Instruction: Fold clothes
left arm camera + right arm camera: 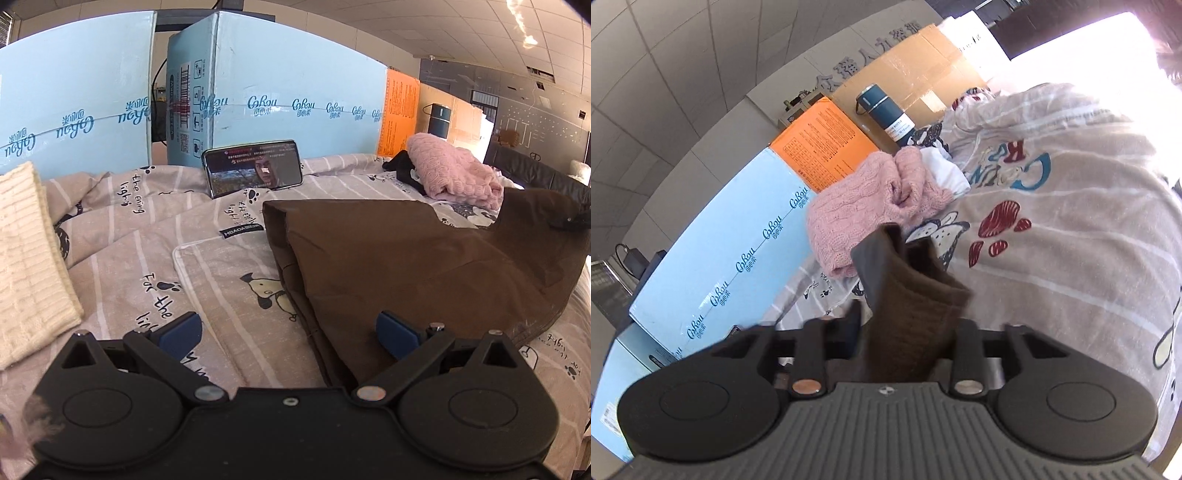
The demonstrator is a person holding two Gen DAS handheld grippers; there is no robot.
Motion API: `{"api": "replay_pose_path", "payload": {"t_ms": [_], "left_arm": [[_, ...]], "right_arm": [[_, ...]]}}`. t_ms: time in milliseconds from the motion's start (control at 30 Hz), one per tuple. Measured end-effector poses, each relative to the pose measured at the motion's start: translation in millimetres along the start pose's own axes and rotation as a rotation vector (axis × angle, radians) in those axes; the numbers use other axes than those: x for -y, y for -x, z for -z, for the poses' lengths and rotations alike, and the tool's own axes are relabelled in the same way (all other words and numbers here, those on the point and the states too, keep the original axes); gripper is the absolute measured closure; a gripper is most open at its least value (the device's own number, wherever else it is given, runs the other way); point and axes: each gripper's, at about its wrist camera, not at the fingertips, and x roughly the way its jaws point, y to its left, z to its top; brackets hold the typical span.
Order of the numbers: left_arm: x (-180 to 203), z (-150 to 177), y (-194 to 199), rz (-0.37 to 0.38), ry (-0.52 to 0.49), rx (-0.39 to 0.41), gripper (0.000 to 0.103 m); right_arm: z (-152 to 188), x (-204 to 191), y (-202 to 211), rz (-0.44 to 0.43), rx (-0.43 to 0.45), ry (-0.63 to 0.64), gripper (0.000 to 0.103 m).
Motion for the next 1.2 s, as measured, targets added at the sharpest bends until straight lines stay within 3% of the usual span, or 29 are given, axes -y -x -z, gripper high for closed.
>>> {"api": "replay_pose_path", "payload": {"t_ms": [67, 267, 500, 633, 767, 867, 900, 933, 1000, 1200], "left_arm": [[1, 1, -2, -0.012, -0.010, -0.013, 0.000], [3, 2, -6, -0.024, -0.019, -0.040, 0.000], [1, 2, -8, -0.018, 0.000, -0.056, 0.000], [-2, 2, -9, -0.007, 0.015, -0.064, 0.000], [-2, 2, -9, -0.003, 0.019, -0.067, 0.000], [-4, 2, -8, -0.005, 0.026, -0.060, 0.000], [-5, 1, -7, -0.009, 0.031, -0.056, 0.000], [-6, 1, -7, -0.018, 0.035, -0.052, 0.000], [-9, 0, -5, -0.037, 0.044, -0.044, 0.000], [-23, -2, 3, -0.123, 0.102, 0.022, 0.000]], "right_arm": [[-1, -15, 2, -0.023, 0.011, 0.021, 0.098], [8, -86, 10, -0.196, 0.037, 0.135, 0.099], [62, -177, 16, -0.364, 0.066, 0.332, 0.099], [103, -202, 7, -0.405, 0.002, 0.450, 0.098], [142, -205, -6, -0.416, -0.132, 0.584, 0.093], [160, -202, -5, -0.440, -0.183, 0.693, 0.080], [164, -201, -3, -0.448, -0.199, 0.727, 0.066], [165, -201, -2, -0.464, -0.223, 0.748, 0.044], [167, -197, 4, -0.505, -0.258, 0.758, 0.027], [165, -187, 22, -0.599, -0.236, 0.789, 0.018]]}}
